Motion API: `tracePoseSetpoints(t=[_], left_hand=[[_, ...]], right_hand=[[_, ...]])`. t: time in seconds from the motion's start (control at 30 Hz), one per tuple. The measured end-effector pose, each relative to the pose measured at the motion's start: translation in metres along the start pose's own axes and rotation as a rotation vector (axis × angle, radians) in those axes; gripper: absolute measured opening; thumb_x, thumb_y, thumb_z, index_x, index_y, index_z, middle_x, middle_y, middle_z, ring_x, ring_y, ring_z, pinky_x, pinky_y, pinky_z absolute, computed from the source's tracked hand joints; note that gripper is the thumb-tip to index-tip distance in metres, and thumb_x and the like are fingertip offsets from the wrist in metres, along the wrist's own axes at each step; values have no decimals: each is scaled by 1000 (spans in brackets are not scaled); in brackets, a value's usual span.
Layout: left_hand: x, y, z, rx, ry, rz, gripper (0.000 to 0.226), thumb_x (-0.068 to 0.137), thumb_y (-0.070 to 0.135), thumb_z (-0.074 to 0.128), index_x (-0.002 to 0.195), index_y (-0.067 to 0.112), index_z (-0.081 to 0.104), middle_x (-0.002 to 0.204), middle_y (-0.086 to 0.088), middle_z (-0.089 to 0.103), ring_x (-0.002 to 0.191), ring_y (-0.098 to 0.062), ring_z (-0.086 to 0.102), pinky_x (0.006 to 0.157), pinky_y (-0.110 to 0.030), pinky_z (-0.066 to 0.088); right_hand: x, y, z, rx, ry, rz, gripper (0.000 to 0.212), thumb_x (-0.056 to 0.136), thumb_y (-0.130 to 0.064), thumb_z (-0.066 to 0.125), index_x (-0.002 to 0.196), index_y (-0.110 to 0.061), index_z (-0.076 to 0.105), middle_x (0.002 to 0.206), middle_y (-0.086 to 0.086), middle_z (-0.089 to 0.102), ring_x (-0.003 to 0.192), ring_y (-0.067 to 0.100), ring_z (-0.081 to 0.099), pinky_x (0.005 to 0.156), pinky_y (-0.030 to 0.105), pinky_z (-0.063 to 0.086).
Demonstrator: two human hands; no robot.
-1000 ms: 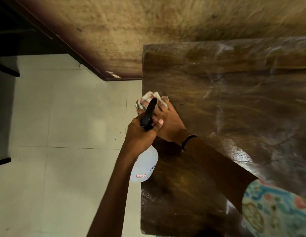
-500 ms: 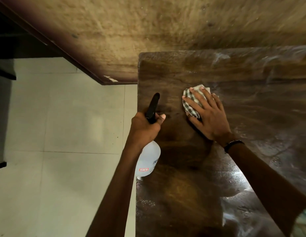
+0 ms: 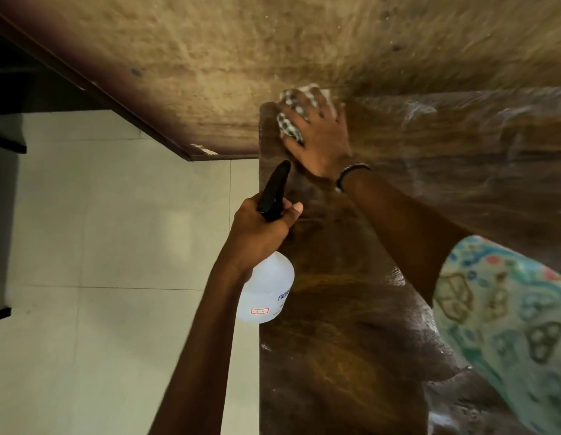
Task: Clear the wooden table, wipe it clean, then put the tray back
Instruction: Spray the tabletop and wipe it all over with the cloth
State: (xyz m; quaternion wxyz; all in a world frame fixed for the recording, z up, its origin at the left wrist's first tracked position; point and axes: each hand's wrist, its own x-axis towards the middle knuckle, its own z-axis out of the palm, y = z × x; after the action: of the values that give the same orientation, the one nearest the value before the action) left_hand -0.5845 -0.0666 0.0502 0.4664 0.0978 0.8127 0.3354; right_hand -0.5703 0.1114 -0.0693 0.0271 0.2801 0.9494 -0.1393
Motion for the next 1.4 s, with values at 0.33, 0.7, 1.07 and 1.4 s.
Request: tracePoseSetpoints(t=[0.33,0.7,1.07,1.4], left_hand=[[6,-5,-20,25,-16,40,19,84,32,65,98,25,55,75,9,55,67,-6,51,58,-11,35],[-4,-30,-26,0,-34,86,23,84,29,66,99,11,64,65,7,54,61,-9,50,60,-20,38],[-31,-31,4,29,-49,69,19,84,25,67,97,12,66,73,5,60,66,-11,54,66,-23,42],[-40,2,71,86,-93,36,17,85,35,64,93,19,66,77,4,61,77,-16,57,79,-32,47]], right_hand=[[-103,-26,27,-24,-47,-471,53,92,-47,43,140,-25,43,150,7,40,144,31,26,117,53,20],[-30,4,0,-32,75,131,55,95,-50,36,148,-37,27,159,-2,21,147,29,13,117,52,9],[-201,17,20,-103,-18,-254,61,89,-50,41,147,-35,28,155,2,30,145,28,21,116,50,19],[-146,67,1,-19,60,70,58,89,-48,37,144,-30,37,155,3,31,144,32,23,112,58,22]])
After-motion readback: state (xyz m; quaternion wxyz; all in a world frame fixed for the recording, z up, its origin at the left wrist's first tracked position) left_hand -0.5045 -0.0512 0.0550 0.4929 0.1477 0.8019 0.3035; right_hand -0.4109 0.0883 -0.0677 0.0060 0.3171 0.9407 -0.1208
